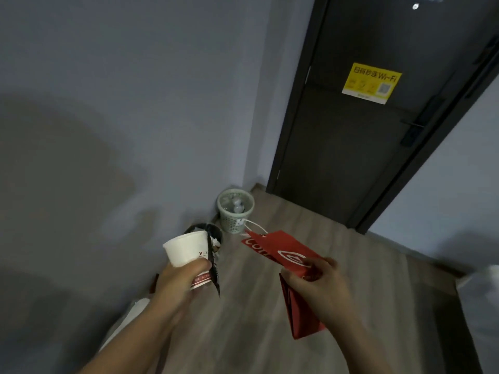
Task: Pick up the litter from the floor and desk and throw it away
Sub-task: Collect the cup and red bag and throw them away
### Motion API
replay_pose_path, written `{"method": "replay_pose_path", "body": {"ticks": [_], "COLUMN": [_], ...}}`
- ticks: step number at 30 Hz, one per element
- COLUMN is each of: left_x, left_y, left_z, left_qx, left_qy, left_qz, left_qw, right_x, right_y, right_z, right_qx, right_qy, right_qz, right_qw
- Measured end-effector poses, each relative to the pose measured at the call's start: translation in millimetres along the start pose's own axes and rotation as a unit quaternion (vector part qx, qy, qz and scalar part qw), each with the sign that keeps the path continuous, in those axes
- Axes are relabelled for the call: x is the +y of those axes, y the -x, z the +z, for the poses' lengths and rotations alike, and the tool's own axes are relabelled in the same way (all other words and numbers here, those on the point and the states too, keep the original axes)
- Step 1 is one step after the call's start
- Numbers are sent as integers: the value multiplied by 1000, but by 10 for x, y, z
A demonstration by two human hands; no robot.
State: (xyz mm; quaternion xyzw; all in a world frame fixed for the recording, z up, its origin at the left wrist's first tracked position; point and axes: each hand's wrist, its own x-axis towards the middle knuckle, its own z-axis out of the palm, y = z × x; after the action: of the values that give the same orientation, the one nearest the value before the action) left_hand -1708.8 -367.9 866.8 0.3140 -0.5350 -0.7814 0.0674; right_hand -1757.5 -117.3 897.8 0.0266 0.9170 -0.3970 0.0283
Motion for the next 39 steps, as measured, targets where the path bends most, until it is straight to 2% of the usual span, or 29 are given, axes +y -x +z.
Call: {"method": "replay_pose_path", "body": {"ticks": [8, 17, 24, 32, 39], "left_x": [489, 775, 908, 576, -307], "left_y": [-1149, -2489, -3492, -4510, -5576], "left_z": [225, 461, 747, 727, 452], "left_qx": [56, 136, 195, 245, 235], "left_qy": [1, -23, -33, -76, -139], "left_qz": [14, -9, -29, -124, -161], "left_qw": [998, 990, 980, 958, 949], "right_x": [-362, -582, -713, -408, 149], "right_y": [-1262, -3053, -4443, -5167, -5495], "right_z": [504, 1341, 1870, 2819, 3948], "right_qx": [-44, -134, -254, -365, -407], "right_qy": [19, 42, 63, 117, 138], "right_qz": [6, 5, 20, 111, 152], "right_qw": [999, 990, 965, 917, 890]}}
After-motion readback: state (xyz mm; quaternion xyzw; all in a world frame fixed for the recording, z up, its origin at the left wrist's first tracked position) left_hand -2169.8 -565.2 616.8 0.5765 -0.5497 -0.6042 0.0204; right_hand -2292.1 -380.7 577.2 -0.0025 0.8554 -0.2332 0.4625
